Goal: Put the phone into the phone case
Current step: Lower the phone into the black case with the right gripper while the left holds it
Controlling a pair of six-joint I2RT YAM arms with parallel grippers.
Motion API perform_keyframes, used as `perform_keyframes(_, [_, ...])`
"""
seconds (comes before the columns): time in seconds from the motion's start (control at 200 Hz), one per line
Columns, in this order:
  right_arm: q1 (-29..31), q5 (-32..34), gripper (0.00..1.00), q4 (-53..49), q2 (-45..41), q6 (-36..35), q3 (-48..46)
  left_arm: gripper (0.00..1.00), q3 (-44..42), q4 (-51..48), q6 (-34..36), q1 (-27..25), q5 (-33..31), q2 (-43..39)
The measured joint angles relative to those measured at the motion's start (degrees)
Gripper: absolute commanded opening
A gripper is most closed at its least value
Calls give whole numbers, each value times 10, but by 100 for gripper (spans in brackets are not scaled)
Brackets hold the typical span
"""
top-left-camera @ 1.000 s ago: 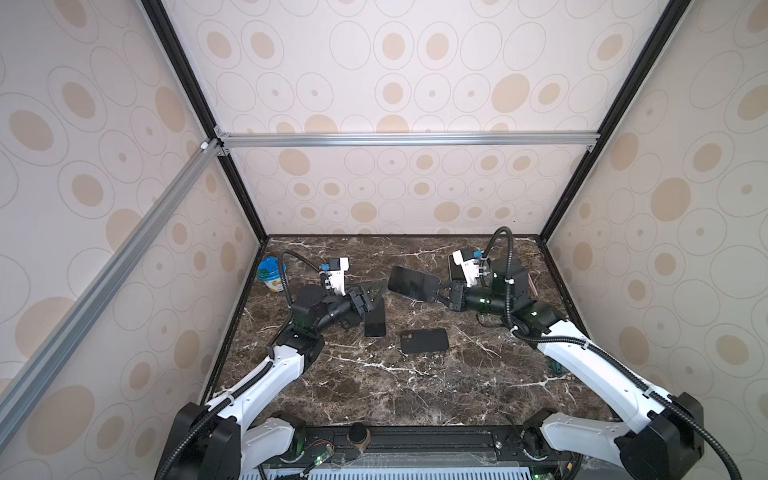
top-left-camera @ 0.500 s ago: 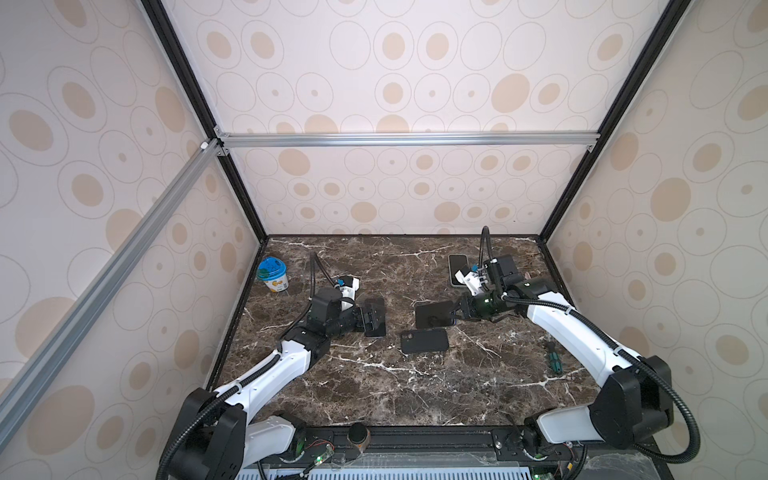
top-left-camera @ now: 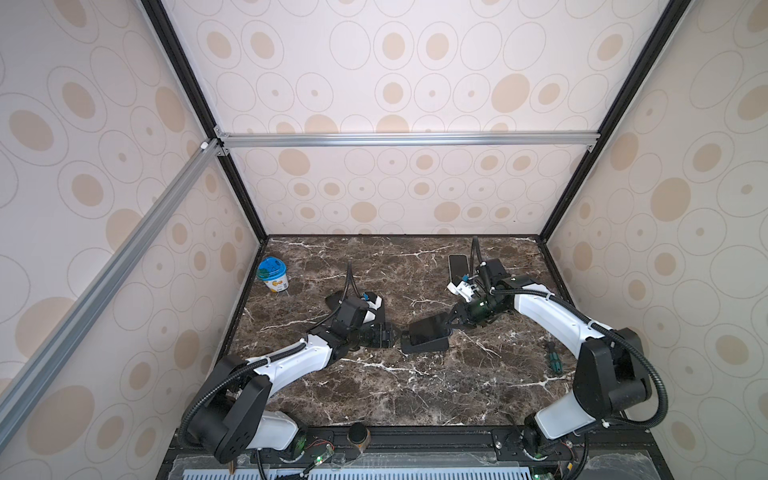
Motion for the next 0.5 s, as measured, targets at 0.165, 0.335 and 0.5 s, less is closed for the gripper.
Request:
perform_keyframes(0.165, [-1,-19,0,5,41,-9,4,87,0,30,-22,-14,1,26])
perform_keyframes(0.335, [-2,-34,0,10,69,-17,7,79,-6,84,-50,-18,16,48])
perform_keyframes(0.5, [-5,-42,0,19,84,-19,7,72,-12,122,-73,-24,31,77])
